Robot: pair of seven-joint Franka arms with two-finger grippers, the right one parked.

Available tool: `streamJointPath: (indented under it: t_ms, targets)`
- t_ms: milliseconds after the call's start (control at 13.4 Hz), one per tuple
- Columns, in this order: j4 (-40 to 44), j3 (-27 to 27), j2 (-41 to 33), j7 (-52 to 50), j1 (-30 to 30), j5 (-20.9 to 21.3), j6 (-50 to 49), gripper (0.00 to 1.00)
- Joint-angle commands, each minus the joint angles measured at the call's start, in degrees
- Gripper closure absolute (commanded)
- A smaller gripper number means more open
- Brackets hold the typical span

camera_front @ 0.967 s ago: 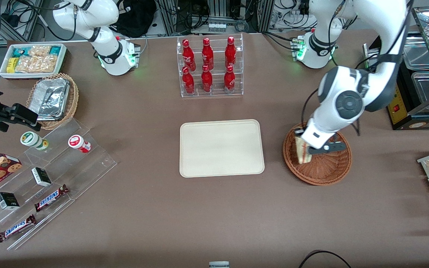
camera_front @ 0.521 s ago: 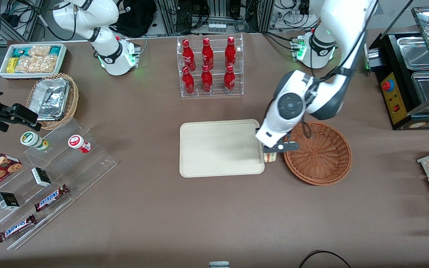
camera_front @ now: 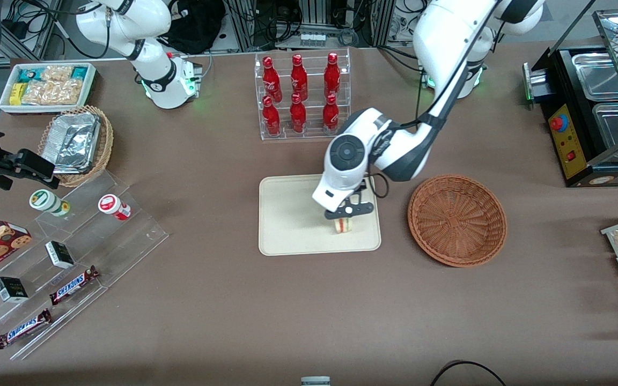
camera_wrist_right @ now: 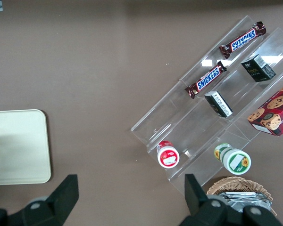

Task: Place sandwich from basket to tray
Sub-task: 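Carry the sandwich with the left gripper over the cream tray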

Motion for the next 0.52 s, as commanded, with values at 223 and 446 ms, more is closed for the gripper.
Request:
streamJointPath:
  t_ms: [223, 446]
  targets:
    - [4.6, 0.9, 4.5, -6.5, -4.7, 3.0, 3.7, 0.93]
    - [4.4, 0.9, 5.3, -9.5, -6.0, 6.5, 4.9, 0.93]
